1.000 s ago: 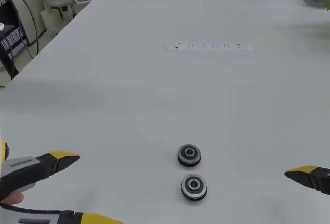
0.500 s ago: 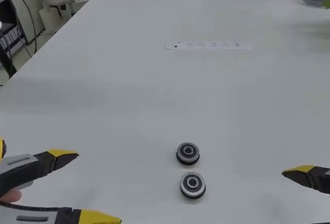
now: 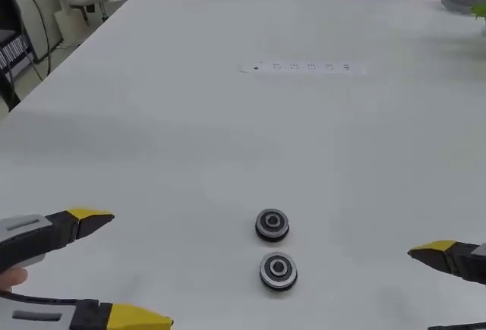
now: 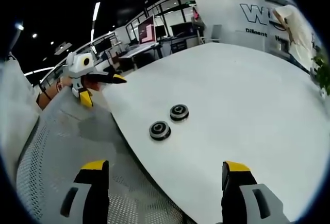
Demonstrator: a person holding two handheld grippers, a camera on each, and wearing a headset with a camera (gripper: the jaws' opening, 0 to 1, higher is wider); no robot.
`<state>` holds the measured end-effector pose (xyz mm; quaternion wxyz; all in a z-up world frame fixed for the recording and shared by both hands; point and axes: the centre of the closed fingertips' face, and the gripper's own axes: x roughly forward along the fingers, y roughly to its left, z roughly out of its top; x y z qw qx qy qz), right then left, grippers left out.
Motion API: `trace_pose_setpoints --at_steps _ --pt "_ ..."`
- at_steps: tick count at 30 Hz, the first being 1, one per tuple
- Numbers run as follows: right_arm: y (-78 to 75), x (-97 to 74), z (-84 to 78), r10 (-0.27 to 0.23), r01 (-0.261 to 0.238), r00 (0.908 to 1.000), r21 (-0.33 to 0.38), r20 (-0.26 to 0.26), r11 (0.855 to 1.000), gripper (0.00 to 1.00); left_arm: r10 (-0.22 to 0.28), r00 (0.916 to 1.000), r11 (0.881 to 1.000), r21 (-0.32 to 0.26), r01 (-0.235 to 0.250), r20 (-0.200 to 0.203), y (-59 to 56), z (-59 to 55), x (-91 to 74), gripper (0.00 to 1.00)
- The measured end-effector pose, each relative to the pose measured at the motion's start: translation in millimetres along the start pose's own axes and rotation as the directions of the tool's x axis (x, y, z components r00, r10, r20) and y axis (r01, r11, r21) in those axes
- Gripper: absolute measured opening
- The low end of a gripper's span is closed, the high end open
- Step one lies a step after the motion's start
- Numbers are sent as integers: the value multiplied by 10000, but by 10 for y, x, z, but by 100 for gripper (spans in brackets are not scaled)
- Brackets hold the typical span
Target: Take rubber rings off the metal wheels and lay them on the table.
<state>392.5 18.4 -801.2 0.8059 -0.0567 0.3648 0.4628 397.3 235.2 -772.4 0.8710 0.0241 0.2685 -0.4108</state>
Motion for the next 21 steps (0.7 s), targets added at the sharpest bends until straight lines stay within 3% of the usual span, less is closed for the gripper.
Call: trace_pose_setpoints --at_steps 4,10,17,21 --pt "-37 -33 60 -147 143 9994 142 314 9998 89 -35 10000 9999 146 35 19 -9 46 6 91" --pt "-50 -41 125 -261 265 9990 -102 354 9996 87 -164 9999 9988 462 162 32 -44 127 29 91" --pt "-82 -44 245 -305 320 9990 -435 339 9985 85 35 9999 9980 625 -40 95 -6 158 -2 90" --pt "-80 -60 353 -234 263 9979 -465 605 9986 84 125 9993 9975 689 -149 351 16 259 -33 90"
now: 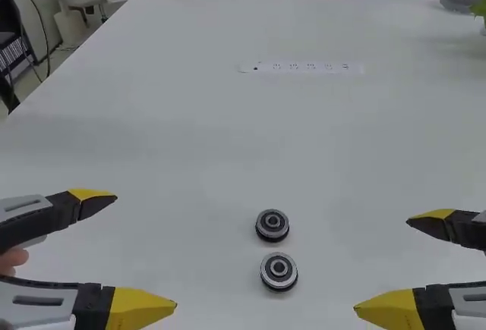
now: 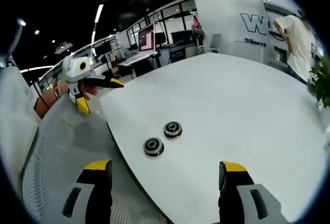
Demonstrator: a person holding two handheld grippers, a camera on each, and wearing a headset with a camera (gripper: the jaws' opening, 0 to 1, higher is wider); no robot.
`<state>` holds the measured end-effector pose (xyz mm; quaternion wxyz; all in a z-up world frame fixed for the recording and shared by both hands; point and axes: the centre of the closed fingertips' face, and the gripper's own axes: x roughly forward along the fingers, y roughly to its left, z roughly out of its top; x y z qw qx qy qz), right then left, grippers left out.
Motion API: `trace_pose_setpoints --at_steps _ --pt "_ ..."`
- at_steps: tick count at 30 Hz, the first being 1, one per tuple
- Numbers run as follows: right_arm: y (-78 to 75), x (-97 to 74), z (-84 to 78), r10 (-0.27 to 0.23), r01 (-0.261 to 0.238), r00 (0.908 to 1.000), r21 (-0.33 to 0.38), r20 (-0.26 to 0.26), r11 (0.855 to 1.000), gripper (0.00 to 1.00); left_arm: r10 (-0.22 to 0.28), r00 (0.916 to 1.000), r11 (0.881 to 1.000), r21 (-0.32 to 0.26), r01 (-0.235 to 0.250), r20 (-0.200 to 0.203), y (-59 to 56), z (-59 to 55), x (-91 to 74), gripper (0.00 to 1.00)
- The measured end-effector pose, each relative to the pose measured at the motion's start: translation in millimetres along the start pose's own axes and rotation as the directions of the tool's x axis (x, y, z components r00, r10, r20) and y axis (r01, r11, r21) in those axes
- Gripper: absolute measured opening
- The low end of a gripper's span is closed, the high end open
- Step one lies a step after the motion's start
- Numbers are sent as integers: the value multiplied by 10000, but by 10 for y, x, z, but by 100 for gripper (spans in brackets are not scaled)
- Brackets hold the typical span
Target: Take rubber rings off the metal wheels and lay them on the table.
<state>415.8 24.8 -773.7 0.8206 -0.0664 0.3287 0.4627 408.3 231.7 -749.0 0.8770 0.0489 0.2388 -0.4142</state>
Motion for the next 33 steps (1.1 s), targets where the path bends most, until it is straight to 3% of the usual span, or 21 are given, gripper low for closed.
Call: trace_pose_setpoints --at_steps 6,14,21,26,29,33 --pt "16 4 110 101 -98 9999 -358 95 9993 83 -15 9997 9996 291 8 237 21 152 13 90" --pt "69 5 210 379 -363 9991 -838 177 9958 81 -194 9994 9969 772 172 282 -5 267 64 90" --pt "98 20 413 548 -473 9967 -1220 591 9914 81 -309 9966 9951 955 236 759 -3 467 103 87" --pt "127 47 534 764 -626 9931 -1486 888 9869 80 -516 9957 9919 1202 421 773 -60 560 163 85" --pt "150 68 577 940 -788 9916 -1605 893 9839 80 -646 9955 9871 1512 535 691 -115 600 204 83" --pt "179 100 640 1151 -987 9900 -1827 812 9782 78 -746 9934 9821 1795 579 877 -174 670 270 78"
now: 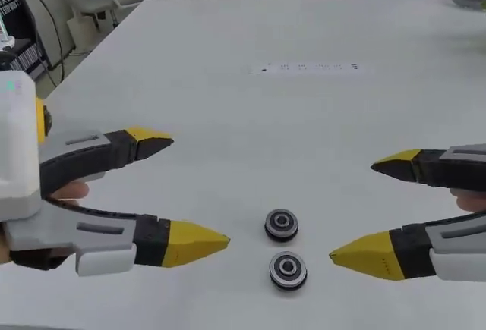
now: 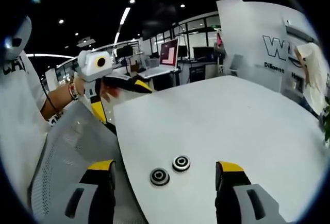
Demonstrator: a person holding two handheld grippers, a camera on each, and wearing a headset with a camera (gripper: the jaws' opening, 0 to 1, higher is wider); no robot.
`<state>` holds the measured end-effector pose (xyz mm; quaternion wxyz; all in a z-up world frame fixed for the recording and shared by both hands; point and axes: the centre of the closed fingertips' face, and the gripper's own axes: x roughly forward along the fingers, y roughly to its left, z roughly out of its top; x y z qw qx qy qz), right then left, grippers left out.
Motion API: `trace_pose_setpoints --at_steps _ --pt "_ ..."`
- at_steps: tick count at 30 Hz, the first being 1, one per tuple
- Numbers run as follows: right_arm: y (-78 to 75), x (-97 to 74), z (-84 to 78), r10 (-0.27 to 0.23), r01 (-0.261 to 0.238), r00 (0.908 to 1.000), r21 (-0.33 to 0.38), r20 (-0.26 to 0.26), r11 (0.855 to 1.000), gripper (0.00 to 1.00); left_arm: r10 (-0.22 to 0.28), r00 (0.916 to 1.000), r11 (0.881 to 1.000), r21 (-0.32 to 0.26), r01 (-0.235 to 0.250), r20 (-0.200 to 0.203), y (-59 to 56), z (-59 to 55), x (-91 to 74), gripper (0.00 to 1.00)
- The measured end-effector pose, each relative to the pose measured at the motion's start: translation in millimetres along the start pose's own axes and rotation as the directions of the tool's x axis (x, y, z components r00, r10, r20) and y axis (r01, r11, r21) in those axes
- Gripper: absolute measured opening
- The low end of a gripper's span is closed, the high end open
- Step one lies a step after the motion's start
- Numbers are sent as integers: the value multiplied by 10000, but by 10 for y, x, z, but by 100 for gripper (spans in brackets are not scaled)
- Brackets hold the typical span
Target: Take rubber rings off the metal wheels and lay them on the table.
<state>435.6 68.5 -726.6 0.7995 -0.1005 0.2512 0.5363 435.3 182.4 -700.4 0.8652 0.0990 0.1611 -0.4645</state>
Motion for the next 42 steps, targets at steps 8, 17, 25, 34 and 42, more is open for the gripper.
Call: trace_pose_setpoints --at_steps 8,17,25,34,42 --pt "70 97 121 458 -456 9989 -462 38 9979 76 -208 9998 9990 403 207 10 -67 64 60 74" --pt "101 184 168 730 -722 9973 -697 87 9949 74 -301 9995 9977 609 303 -43 -68 104 88 72" --pt "166 285 -12 1035 -1046 9943 -485 -241 9933 72 -375 9993 9967 717 378 -54 -67 112 112 70" --pt "153 279 -128 910 -935 9944 -466 -541 9945 72 -366 9993 9956 857 375 -123 -15 97 191 70" --pt "93 241 -134 726 -728 9972 -97 -193 9973 70 -653 9979 9919 1088 649 2 -70 153 263 69"
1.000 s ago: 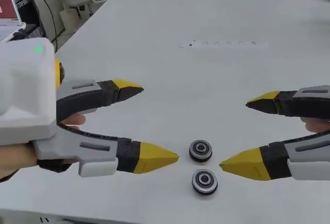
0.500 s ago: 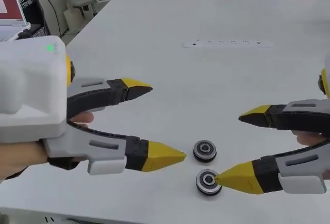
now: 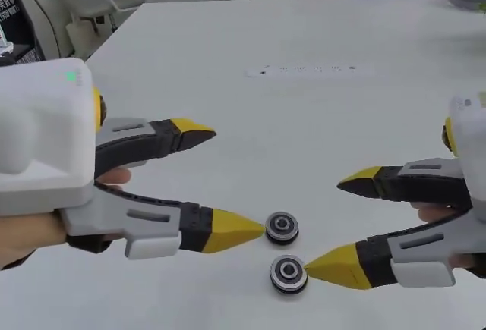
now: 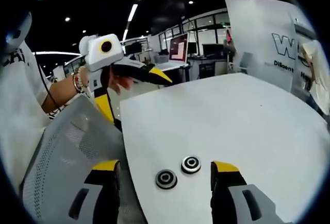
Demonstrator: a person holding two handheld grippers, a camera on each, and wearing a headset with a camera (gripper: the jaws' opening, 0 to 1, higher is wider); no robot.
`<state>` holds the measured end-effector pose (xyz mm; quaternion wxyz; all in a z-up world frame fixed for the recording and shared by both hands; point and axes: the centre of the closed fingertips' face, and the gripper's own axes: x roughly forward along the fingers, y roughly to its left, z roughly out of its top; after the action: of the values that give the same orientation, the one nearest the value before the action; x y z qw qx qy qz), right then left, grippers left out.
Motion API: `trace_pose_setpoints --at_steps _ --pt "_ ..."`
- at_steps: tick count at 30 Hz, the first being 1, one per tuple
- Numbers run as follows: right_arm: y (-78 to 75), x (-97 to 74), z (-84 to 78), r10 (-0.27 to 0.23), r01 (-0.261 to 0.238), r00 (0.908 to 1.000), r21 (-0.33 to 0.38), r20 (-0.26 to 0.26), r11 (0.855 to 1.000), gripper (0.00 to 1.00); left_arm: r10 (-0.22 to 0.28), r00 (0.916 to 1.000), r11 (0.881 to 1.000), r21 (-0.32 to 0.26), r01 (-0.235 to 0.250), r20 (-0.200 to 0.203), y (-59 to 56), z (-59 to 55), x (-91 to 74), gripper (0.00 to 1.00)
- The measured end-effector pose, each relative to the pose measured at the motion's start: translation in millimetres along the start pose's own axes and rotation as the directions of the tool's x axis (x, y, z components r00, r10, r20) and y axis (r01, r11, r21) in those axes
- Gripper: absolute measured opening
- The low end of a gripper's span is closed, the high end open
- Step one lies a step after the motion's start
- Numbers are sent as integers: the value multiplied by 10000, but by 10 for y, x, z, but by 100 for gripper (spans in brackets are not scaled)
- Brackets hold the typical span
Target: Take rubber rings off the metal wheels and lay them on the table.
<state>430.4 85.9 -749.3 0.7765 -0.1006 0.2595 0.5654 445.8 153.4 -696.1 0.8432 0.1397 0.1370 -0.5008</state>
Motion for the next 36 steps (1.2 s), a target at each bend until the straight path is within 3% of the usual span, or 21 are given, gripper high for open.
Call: trace_pose_setpoints --at_steps 7,13,20,26,31,36 --pt "27 19 19 199 -204 9995 179 252 9996 68 -209 9998 9994 277 208 35 -15 46 50 69" --pt "40 63 -32 316 -317 9994 73 122 9995 64 -632 9979 9956 685 639 -135 -59 71 152 68" --pt "90 108 -17 602 -600 9978 -72 287 9982 57 -1194 9928 9892 849 1191 -16 -83 78 316 68" --pt "90 155 -58 671 -665 9974 -263 251 9974 51 -1341 9908 9847 1101 1353 -178 -80 2 442 64" --pt "78 220 -162 760 -763 9970 -194 -154 9969 47 -1479 9886 9815 1190 1502 -278 -120 -122 559 53" --pt "80 240 -199 820 -825 9964 -253 -206 9963 43 -1411 9900 9891 432 1410 7 -151 -260 638 47"
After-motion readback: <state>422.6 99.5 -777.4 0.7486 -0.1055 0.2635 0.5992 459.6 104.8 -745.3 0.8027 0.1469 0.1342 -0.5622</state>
